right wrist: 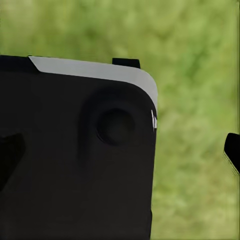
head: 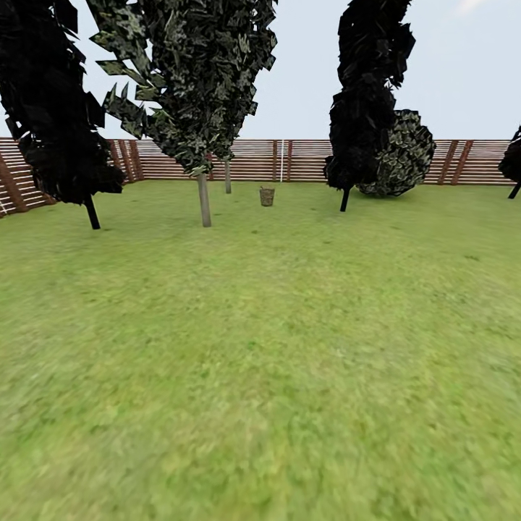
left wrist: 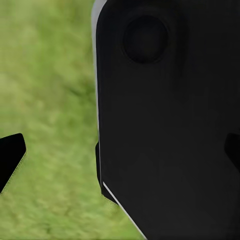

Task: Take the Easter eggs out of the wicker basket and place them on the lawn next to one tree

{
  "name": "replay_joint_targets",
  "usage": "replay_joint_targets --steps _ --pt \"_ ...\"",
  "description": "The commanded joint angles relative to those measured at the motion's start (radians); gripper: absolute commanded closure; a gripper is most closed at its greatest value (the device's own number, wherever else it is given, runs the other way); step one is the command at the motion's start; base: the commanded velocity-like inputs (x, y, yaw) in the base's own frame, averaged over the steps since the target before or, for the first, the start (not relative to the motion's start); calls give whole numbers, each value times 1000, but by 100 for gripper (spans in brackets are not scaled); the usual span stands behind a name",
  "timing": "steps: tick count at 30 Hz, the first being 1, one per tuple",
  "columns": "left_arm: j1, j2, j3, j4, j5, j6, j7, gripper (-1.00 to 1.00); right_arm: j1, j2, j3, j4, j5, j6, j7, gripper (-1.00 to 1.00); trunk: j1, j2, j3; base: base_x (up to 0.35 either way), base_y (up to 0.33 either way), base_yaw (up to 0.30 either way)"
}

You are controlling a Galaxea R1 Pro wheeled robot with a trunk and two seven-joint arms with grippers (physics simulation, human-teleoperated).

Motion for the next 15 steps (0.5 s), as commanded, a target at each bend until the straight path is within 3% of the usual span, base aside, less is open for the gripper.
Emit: replay_joint_targets --steps 1,15 --pt "1 0 0 -2 0 -1 0 -100 -1 0 0 1 5 -3 -1 -100 1 0 -1 323 0 0" --pt "1 0 0 -2 0 -1 0 -100 -1 0 0 1 5 -3 -1 -100 1 0 -1 324 0 0"
